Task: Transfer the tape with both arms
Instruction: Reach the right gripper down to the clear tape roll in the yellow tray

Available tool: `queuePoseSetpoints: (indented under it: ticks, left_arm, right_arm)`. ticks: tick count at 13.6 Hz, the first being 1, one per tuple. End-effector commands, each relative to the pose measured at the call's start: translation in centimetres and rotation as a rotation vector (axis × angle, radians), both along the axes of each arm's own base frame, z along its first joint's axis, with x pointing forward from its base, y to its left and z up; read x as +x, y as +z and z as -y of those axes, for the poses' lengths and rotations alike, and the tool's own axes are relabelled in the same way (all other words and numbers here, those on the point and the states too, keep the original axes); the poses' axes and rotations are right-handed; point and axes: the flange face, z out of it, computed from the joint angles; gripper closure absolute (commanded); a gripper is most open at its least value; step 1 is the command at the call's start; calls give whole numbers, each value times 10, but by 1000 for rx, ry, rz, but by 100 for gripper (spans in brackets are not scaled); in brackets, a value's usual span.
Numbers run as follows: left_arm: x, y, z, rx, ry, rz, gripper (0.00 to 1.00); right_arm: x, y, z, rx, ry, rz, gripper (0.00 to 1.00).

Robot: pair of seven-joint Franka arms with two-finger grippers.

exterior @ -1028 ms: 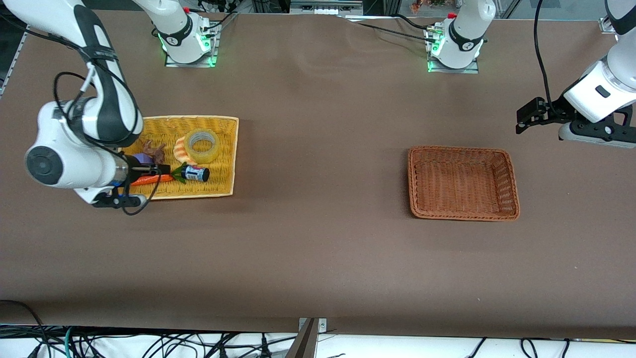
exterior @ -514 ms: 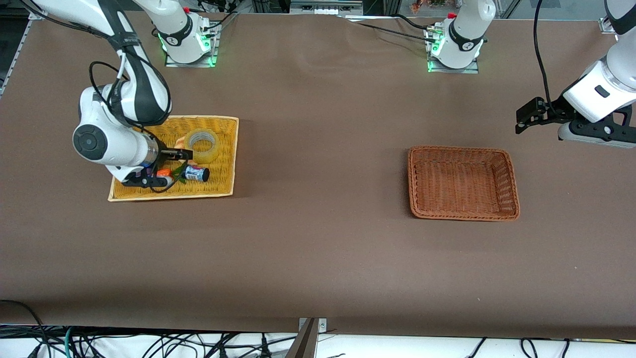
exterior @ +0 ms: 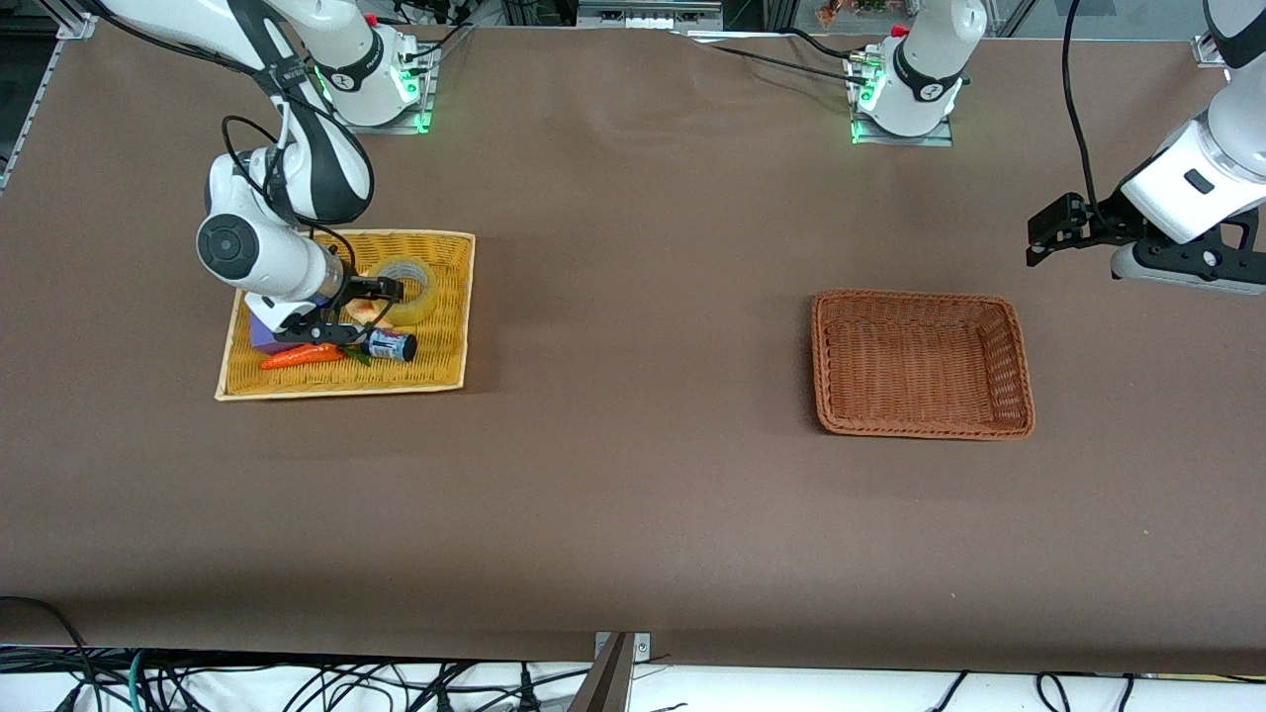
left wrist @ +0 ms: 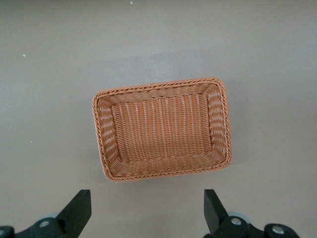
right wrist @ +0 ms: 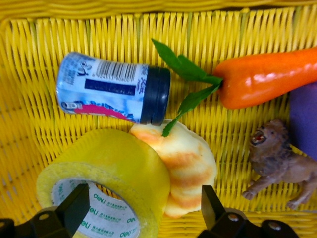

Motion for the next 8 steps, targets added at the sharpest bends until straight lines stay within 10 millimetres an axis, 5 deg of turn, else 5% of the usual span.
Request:
queuePoseSetpoints:
  ticks: [1,3,4,5,6,8]
  left_arm:
    - [4,8,1,15,-6,-2,0]
    - [5,6,1,15,-6,-5,0]
    - [5,6,1,15,-6,-5,0]
    - [5,6,1,15,-6,-5,0]
    - [5,6,0,15,-5,-5,0]
    - [5,6,1,15,-6,-5,0]
  right_arm:
    - [-11,2,-1,-1,-6,33,0]
    - [-19,-9,0,2,-8,57,0]
    - [-19,-11,1,3,-5,57,21]
    - [-18,-9,0,4,1,59,80]
    - [-15,-5,-1,6,10,67,100]
    - [-7,8,-2,7,15,70,100]
